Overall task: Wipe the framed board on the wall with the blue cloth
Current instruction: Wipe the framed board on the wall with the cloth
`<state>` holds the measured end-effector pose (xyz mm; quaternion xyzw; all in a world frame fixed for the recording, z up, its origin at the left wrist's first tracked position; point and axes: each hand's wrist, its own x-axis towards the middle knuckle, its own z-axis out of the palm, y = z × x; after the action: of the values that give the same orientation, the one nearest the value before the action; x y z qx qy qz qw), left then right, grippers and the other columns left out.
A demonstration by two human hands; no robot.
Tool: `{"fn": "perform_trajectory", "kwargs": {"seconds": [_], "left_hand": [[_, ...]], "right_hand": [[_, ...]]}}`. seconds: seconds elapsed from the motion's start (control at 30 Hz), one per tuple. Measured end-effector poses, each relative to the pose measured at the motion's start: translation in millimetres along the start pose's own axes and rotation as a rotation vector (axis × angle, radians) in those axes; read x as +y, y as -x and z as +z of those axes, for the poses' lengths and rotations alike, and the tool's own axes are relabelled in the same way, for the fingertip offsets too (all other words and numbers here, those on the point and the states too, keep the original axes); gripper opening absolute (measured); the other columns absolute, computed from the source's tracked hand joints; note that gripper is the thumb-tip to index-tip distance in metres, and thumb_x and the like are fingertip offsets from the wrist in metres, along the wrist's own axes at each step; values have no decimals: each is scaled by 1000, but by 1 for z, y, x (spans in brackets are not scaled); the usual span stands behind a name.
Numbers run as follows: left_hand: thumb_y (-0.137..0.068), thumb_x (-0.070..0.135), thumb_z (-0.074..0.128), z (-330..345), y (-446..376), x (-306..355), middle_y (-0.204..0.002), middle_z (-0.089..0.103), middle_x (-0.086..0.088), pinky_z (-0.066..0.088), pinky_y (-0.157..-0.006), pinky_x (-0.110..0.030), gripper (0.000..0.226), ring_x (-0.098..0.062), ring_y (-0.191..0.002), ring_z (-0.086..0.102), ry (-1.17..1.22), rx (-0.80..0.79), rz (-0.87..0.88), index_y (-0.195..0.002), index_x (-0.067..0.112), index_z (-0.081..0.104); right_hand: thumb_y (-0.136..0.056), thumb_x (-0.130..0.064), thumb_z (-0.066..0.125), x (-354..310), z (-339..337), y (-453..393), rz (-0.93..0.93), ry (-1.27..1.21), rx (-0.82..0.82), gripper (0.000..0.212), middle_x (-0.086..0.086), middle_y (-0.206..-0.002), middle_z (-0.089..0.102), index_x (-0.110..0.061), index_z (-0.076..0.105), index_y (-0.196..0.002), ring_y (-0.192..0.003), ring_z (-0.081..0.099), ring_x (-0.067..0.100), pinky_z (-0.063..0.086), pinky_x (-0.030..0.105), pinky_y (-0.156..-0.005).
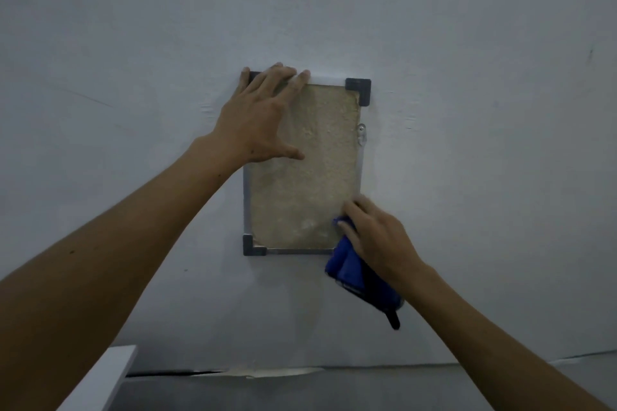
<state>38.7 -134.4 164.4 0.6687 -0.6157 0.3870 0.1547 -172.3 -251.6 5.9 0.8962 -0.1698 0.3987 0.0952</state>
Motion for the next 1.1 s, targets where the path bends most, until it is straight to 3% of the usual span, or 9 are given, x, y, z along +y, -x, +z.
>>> {"fn": "perform_trajectory", "kwargs": {"seconds": [0.07, 0.13, 0.3, 0.57, 0.77, 1.0, 1.1], "left_hand": [[-64, 70, 78, 0, 0, -1, -163, 20, -7, 8, -124, -58, 128, -28, -155, 12, -1, -1, 2, -161, 20, 10], [-64, 69, 78, -1, 0, -2, -163, 20, -7, 7, -124, -58, 129, -28, -155, 11, -4, -10, 3, -161, 21, 9], [-63, 70, 79, -1, 0, -2, -163, 20, -6, 6, -125, -56, 129, -28, -155, 11, -5, -8, 7, -161, 20, 9], [-63, 70, 79, -1, 0, -1, -163, 20, -7, 6, -125, -57, 129, -28, -155, 12, 7, -7, 3, -161, 20, 11], [-63, 69, 79, -2, 1, 1, -163, 21, -6, 7, -125, -56, 128, -27, -155, 12, 9, -5, -1, -160, 20, 12], [-63, 67, 80, -2, 1, 0, -163, 21, -6, 7, -124, -57, 128, -27, -155, 11, 20, -8, -5, -161, 20, 11], [-63, 67, 80, -3, 1, 0, -163, 21, -5, 7, -125, -57, 128, -27, -155, 11, 18, -8, -1, -161, 21, 11]], "right_hand": [[-99, -21, 58, -1, -5, -11, 22, 2, 105, 13, -1, -95, 53, -13, 52, -89, -64, 51, 15, 47, 27, -53], [-100, -18, 57, -3, -2, -8, 18, 10, 104, 13, 1, -93, 53, -12, 54, -88, -63, 49, 15, 49, 29, -52], [-99, -12, 55, -7, 13, 19, -54, 24, -226, 4, 0, -100, 55, -13, 59, -99, -79, 56, 19, 55, 37, -68], [-100, -16, 56, -8, -12, -16, 43, -68, 37, 13, 6, -93, 52, -7, 57, -89, -67, 52, 21, 51, 35, -62], [-99, -12, 55, -10, 7, 19, -20, -56, -197, 8, 4, -96, 53, -9, 58, -93, -70, 54, 21, 54, 40, -67], [-98, -14, 59, -5, -13, -21, 28, -63, 138, 12, 5, -92, 51, -7, 56, -89, -65, 50, 18, 50, 30, -58], [-98, -9, 58, -5, -2, -3, -56, -26, -15, 7, 5, -93, 54, -7, 58, -91, -68, 52, 19, 53, 37, -61]]}}
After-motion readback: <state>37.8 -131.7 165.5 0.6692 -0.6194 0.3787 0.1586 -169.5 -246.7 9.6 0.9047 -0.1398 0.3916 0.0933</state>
